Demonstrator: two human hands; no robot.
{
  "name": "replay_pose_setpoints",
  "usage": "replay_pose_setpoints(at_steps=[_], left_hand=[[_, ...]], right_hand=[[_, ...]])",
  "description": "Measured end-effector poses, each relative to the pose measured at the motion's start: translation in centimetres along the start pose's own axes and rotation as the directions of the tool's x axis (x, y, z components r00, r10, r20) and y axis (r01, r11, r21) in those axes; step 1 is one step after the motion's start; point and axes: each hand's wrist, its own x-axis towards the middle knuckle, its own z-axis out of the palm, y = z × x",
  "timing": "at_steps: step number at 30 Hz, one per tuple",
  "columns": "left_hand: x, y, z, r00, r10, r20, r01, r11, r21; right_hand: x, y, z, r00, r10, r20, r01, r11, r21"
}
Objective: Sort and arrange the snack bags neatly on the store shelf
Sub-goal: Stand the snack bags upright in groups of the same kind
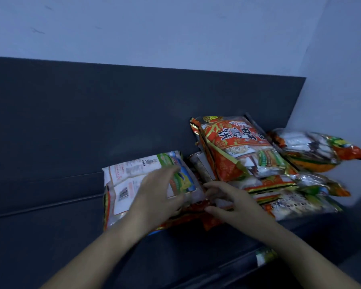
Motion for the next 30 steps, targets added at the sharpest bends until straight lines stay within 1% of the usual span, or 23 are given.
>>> replay_pose_setpoints(at_steps=[2, 4, 5, 7, 11, 12, 15, 17, 19, 21, 23, 25, 27, 28, 30], left_hand=[[1.2, 2.2, 2.6, 0.983, 0.168, 0.068, -0.172, 0.984, 0.051], [2.3, 4.3, 5.3, 0.949, 0.269, 0.165, -0.28, 0.959, 0.047], [2.9, 5.2, 6.7, 0.929, 0.318, 0.191, -0.329, 0.944, 0.029], [4.1, 7.3, 9.0, 0.911, 0.366, 0.188, -0.374, 0.927, 0.008], [6.1, 11.7, 13.2, 0.887, 0.445, 0.123, -0.448, 0.894, -0.001], [6.6, 12.7, 14.2, 0.878, 0.456, 0.143, -0.459, 0.888, -0.018], [8.8, 15.3, 17.4, 0.838, 0.478, 0.265, -0.485, 0.874, -0.042], [10.9, 16.8, 19.2, 0.835, 0.462, 0.298, -0.473, 0.88, -0.038], [13.2, 18.0, 20.8, 0.841, 0.45, 0.301, -0.468, 0.884, -0.016], [15.5, 18.8, 22.4, 0.849, 0.421, 0.318, -0.463, 0.884, 0.063], [18.1, 19.4, 23.6, 0.878, 0.36, 0.317, -0.434, 0.877, 0.207], [21.0, 19.8, 24.5, 0.911, 0.239, 0.335, -0.36, 0.859, 0.365], [23.9, 19.7, 25.2, 0.93, 0.068, 0.361, -0.247, 0.843, 0.478], [25.2, 19.4, 25.5, 0.931, -0.015, 0.365, -0.183, 0.846, 0.501], [27.3, 18.4, 26.0, 0.915, -0.145, 0.376, -0.061, 0.873, 0.484]], right_hand=[[-1.2, -0.1, -1.9, 1.0, 0.03, 0.006, -0.03, 0.999, 0.016], [-2.4, 0.7, -4.2, 0.998, 0.057, -0.027, -0.058, 0.998, -0.039], [-3.0, 1.3, -5.5, 0.995, 0.077, -0.06, -0.081, 0.994, -0.069], [-4.4, 3.0, -8.1, 0.979, 0.148, -0.141, -0.163, 0.982, -0.099], [-7.2, 6.7, -12.5, 0.92, 0.292, -0.261, -0.344, 0.922, -0.181], [-7.7, 7.6, -13.4, 0.905, 0.319, -0.281, -0.382, 0.9, -0.21], [-8.4, 10.1, -16.1, 0.854, 0.4, -0.332, -0.492, 0.829, -0.267], [-8.3, 11.8, -17.7, 0.825, 0.439, -0.356, -0.541, 0.796, -0.272], [-7.8, 13.3, -19.2, 0.801, 0.454, -0.391, -0.574, 0.768, -0.283], [-7.2, 14.9, -20.7, 0.769, 0.471, -0.432, -0.614, 0.732, -0.295], [-6.4, 16.9, -22.1, 0.746, 0.474, -0.468, -0.64, 0.705, -0.305], [-5.5, 19.0, -23.5, 0.718, 0.449, -0.531, -0.659, 0.683, -0.314], [-4.3, 20.9, -24.7, 0.675, 0.363, -0.643, -0.668, 0.67, -0.323], [-3.6, 21.7, -25.3, 0.648, 0.304, -0.698, -0.677, 0.649, -0.346], [-2.1, 22.6, -26.4, 0.616, 0.221, -0.756, -0.714, 0.562, -0.418]])
